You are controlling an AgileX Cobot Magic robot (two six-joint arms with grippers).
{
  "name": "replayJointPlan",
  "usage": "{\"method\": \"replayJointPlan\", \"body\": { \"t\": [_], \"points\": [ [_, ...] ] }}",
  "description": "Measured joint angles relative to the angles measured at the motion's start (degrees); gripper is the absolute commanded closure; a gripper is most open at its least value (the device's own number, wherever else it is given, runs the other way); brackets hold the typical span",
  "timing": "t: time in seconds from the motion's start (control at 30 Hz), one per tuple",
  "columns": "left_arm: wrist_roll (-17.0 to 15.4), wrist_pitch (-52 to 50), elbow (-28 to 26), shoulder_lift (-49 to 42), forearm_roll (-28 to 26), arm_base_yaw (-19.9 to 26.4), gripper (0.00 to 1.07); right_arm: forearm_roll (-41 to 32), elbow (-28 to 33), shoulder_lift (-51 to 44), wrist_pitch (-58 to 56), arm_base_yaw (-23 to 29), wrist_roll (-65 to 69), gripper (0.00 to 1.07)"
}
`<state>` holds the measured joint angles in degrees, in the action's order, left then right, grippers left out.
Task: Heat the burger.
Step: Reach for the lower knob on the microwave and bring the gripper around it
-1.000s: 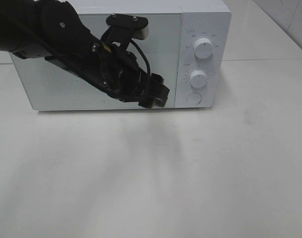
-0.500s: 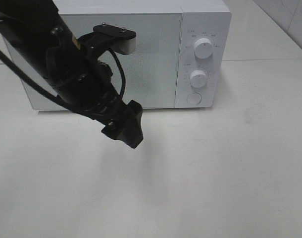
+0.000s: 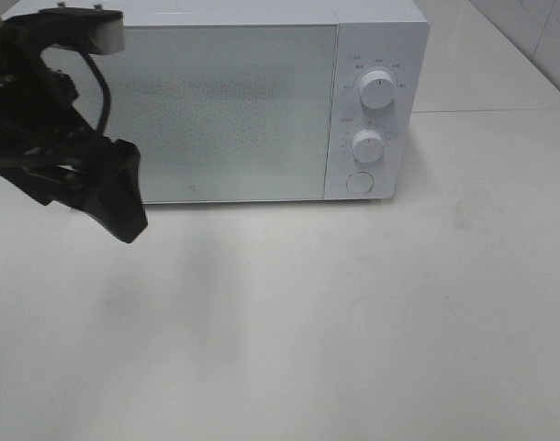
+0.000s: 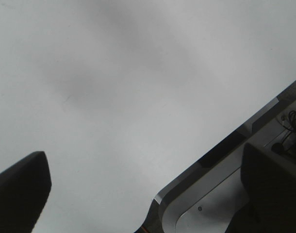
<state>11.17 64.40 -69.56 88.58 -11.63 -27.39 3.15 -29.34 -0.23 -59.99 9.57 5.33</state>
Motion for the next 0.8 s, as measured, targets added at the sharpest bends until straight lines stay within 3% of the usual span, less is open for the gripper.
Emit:
{"method": "replayJointPlan", "body": {
  "t": [0.33,0.57,0.8],
  "points": [
    [0.6,4.9,1.1,-6.4,1.2,12.4,0.06,0.0,0.0,0.0,0.0,0.0,0.0,0.31],
    [0.9,5.1,9.2,-13.8,1.7,20.8,0.06,0.0,0.0,0.0,0.0,0.0,0.0,0.31],
    [1.0,5.1,15.9,-19.8,2.2,24.0,0.06,0.0,0.0,0.0,0.0,0.0,0.0,0.31]
  ]
}}
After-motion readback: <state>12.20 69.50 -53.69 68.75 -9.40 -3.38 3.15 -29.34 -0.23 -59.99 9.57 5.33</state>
